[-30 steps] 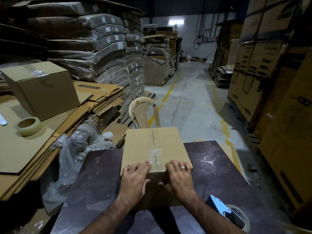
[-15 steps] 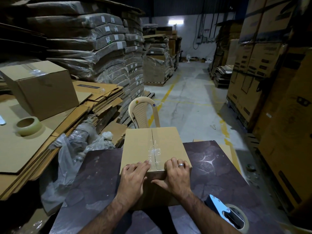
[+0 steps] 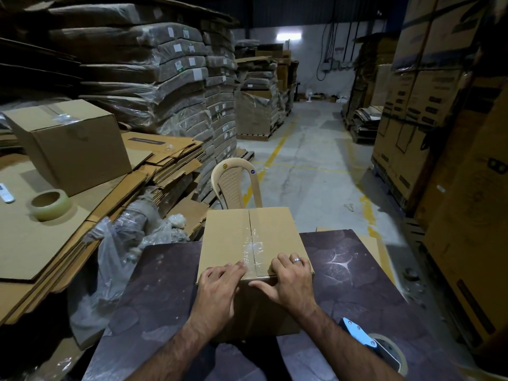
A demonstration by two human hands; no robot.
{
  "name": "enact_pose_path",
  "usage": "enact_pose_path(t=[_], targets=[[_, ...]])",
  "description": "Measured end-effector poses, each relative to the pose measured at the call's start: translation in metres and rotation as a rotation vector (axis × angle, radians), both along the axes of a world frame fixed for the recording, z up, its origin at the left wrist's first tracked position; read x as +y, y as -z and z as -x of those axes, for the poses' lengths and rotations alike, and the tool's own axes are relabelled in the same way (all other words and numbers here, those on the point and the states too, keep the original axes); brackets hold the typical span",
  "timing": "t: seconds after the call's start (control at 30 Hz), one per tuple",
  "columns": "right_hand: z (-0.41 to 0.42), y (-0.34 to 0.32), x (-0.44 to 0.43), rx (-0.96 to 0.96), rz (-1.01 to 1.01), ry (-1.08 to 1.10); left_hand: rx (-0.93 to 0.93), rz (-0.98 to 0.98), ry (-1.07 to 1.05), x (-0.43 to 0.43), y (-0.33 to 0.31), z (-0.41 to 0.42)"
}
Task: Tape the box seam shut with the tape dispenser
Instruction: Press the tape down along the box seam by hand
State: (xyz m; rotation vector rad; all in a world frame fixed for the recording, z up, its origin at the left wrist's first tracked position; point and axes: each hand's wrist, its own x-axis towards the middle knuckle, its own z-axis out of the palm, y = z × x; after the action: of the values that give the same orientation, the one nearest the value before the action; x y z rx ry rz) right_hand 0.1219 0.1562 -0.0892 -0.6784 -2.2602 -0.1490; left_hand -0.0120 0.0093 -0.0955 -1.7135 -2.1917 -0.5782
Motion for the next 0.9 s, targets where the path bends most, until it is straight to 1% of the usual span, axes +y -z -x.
enact_pose_path(t=[0.1, 0.2, 0.3, 0.43, 0.53, 0.63, 0.73, 0.8, 0.9], targets=[[-0.009, 0.004, 0.006, 0.005, 0.039, -0.078, -0.025, -0.005, -0.015, 0.001, -0.001, -0.001], [-0.016, 0.009, 0.006, -0.008, 0.055, -0.111, -0.032, -0.011, -0.034, 0.001, -0.001, -0.002], [-0.018, 0.013, 0.001, -0.069, 0.063, -0.085, -0.043, -0.014, -0.052, 0.002, -0.002, -0.005], [-0.015, 0.011, -0.005, -0.195, 0.128, -0.011, -0.052, -0.003, -0.069, 0.002, -0.004, -0.009], [-0.013, 0.009, -0.011, -0.288, 0.17, 0.032, -0.019, 0.025, -0.104, 0.004, -0.006, -0.012], [-0.012, 0.007, -0.014, -0.34, 0.186, 0.05, 0.013, 0.066, -0.149, 0.007, -0.005, -0.017], [-0.014, 0.002, -0.013, -0.322, 0.153, -0.004, 0.044, 0.118, -0.17, 0.01, -0.01, -0.019], [-0.017, -0.005, -0.01, -0.297, 0.153, -0.062, 0.107, 0.161, -0.154, 0.016, -0.018, -0.016], [-0.018, -0.018, -0.004, -0.36, 0.145, -0.089, 0.157, 0.221, -0.121, 0.023, -0.031, -0.005]])
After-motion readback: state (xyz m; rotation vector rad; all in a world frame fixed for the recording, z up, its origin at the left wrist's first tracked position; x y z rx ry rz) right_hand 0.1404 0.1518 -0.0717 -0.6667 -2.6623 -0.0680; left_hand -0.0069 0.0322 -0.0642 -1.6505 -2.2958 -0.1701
